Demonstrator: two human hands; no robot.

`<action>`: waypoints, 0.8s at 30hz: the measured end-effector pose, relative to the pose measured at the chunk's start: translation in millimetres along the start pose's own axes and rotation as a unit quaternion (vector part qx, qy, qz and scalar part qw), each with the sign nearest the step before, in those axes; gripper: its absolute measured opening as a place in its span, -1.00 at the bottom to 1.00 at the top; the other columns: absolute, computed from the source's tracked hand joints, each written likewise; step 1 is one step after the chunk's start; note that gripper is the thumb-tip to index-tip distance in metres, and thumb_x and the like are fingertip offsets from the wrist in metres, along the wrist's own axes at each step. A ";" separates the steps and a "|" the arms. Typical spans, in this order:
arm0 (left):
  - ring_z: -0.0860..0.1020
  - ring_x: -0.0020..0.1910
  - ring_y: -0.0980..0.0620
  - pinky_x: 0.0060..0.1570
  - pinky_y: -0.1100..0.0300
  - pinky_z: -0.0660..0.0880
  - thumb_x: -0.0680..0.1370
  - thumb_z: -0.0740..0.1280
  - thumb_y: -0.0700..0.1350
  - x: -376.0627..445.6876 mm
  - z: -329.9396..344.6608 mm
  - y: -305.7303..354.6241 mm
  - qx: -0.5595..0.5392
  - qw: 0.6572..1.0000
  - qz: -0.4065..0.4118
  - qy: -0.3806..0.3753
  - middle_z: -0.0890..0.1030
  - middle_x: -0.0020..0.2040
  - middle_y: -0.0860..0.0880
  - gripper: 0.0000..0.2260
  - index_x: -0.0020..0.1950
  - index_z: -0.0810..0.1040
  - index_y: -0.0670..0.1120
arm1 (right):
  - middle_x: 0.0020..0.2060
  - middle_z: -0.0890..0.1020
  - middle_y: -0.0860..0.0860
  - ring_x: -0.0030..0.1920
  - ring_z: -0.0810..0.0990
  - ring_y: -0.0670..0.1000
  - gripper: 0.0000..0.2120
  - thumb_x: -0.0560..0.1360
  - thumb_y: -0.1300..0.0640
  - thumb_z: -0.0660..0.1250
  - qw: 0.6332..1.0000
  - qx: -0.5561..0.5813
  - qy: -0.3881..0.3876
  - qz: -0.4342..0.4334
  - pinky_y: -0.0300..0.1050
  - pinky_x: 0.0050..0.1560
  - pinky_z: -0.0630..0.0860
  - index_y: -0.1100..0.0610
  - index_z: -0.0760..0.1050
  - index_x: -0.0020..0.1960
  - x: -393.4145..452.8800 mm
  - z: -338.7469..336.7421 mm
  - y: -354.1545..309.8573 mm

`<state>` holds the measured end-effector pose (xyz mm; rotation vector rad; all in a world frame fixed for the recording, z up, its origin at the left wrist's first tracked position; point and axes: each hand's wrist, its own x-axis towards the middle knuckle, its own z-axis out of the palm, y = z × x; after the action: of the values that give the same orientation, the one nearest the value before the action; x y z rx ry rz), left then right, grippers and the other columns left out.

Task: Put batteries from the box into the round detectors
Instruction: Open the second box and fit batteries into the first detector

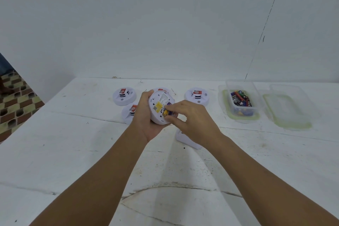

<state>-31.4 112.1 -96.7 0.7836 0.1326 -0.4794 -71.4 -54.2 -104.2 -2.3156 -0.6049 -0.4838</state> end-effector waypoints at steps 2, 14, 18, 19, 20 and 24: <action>0.56 -0.19 -0.07 -0.31 0.12 0.51 0.60 0.24 0.14 -0.8 0.8 0.3 0.000 1.000 -0.002 -0.012 0.58 0.00 -0.13 -0.65 0.26 0.55 -0.04 | 0.08 0.70 -0.06 0.09 0.62 -0.08 -0.73 0.60 0.00 0.43 1.000 0.001 0.016 -0.024 -0.10 0.07 0.59 0.01 0.67 0.28 -1.4 1.9 2.8; 0.57 0.14 -0.20 0.30 -0.15 0.50 0.65 0.22 0.13 1.7 12.0 3.2 -0.004 0.998 0.053 0.035 0.64 0.16 -0.18 -0.66 0.06 0.68 -0.06 | -0.15 0.68 -0.07 -0.08 0.65 -0.07 -0.85 0.72 0.13 0.17 0.924 0.296 0.163 0.176 -0.08 0.00 0.60 0.16 0.47 0.06 9.3 -17.4 -24.6; 0.61 0.07 -0.18 0.31 -0.16 0.48 0.65 0.22 0.13 3.0 17.8 0.9 0.019 0.997 0.060 0.035 0.67 0.09 -0.15 -0.63 -0.06 0.74 -0.04 | -0.22 0.52 -0.03 -0.29 0.45 -0.11 -0.79 0.73 0.09 0.06 0.931 0.262 0.088 0.238 -0.02 -0.22 0.47 0.17 0.42 0.12 10.6 -12.8 -19.0; 0.62 0.04 -0.17 0.28 -0.15 0.50 0.64 0.22 0.14 2.8 19.3 -0.3 0.027 0.997 0.061 0.034 0.68 0.08 -0.14 -0.63 -0.06 0.75 -0.03 | -0.21 0.49 -0.02 -0.34 0.39 -0.14 -0.79 0.73 0.09 0.06 0.930 0.258 0.072 0.251 -0.11 -0.30 0.40 0.18 0.42 0.12 10.0 -11.5 -18.0; 0.63 0.02 -0.16 0.25 -0.14 0.52 0.64 0.22 0.14 2.4 20.5 -1.2 0.035 0.997 0.062 0.035 0.68 0.07 -0.14 -0.63 -0.05 0.74 -0.02 | -0.22 0.47 -0.01 -0.40 0.36 -0.16 -0.79 0.73 0.08 0.07 0.929 0.257 0.058 0.260 -0.20 -0.38 0.34 0.18 0.41 0.12 9.3 -9.4 -16.9; 0.60 -0.02 -0.11 0.06 -0.03 0.55 0.63 0.22 0.16 0.9 22.4 -2.5 0.054 0.996 0.064 0.038 0.66 0.05 -0.13 -0.65 0.00 0.73 0.01 | -0.33 0.50 -0.04 -0.50 0.35 -0.17 -0.86 0.69 0.00 0.24 0.937 0.240 0.018 0.252 -0.30 -0.47 0.27 0.06 0.38 0.12 5.2 0.2 -14.9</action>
<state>-33.1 94.4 -82.8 0.9100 0.1269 -0.3370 -75.2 -42.9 -93.9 -1.8837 -0.0752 -0.1130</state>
